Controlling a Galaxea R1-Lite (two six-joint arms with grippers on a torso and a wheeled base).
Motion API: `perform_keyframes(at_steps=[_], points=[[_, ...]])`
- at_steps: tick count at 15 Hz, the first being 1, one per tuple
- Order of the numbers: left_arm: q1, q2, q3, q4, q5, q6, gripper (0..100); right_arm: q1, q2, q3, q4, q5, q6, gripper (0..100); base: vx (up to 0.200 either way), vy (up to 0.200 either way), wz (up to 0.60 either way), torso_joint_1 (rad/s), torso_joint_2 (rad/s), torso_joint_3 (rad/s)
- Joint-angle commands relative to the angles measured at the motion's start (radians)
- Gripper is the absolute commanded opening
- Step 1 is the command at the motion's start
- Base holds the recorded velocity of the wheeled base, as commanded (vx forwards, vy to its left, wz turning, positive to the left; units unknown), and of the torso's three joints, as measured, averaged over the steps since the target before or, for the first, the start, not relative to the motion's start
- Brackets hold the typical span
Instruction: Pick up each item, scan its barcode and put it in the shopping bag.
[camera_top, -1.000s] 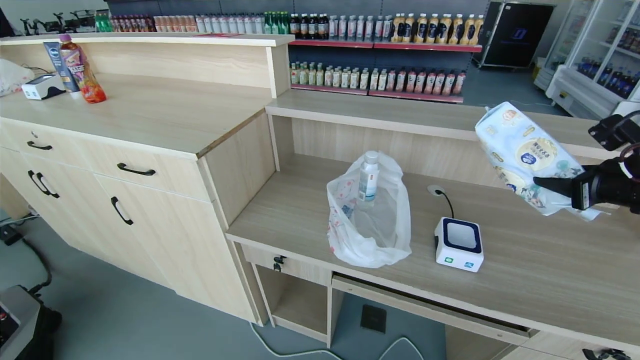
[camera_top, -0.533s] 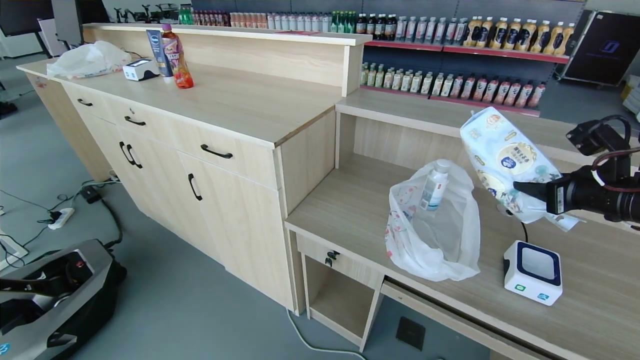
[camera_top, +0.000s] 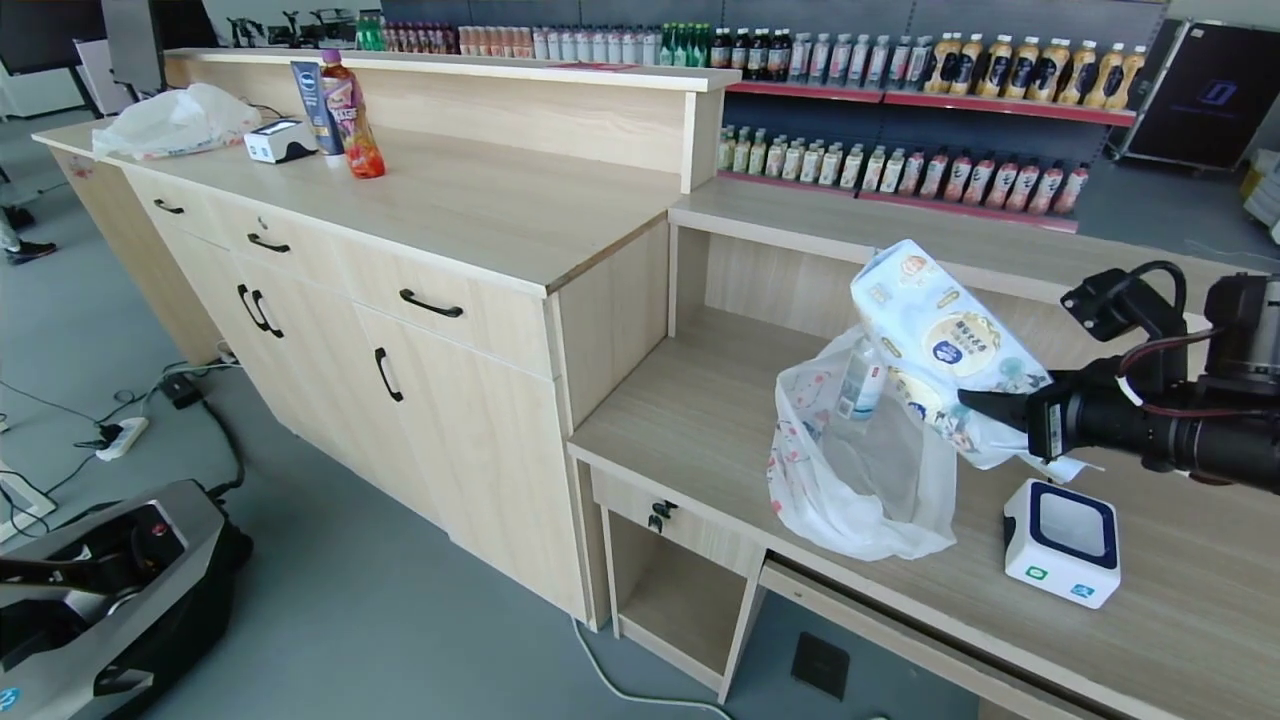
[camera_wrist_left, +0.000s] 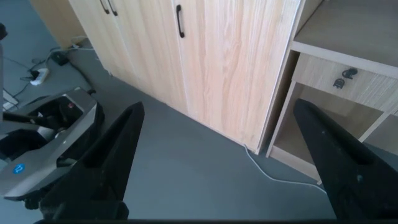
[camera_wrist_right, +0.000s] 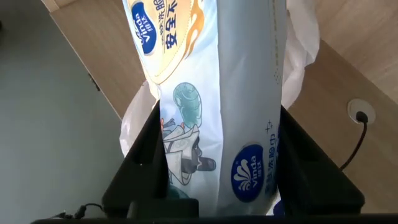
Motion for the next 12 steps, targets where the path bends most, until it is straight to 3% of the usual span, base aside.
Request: perform_keyframes(at_steps=[1, 7, 12], points=[[0.000, 0.000, 0.000, 0.000, 0.000, 0.000, 100, 0.034, 0.013, 0.008, -0.004, 0.001, 0.000, 0, 0.000, 0.000, 0.00, 0.000, 0.00, 0.000], [0.000, 0.000, 0.000, 0.000, 0.000, 0.000, 100, 0.020, 0.139, 0.009, -0.002, 0.001, 0.001, 0, 0.000, 0.000, 0.00, 0.000, 0.00, 0.000], [0.000, 0.000, 0.000, 0.000, 0.000, 0.000, 100, 0.016, 0.196, 0.015, 0.004, -0.004, 0.129, 0, 0.000, 0.000, 0.00, 0.000, 0.00, 0.000]])
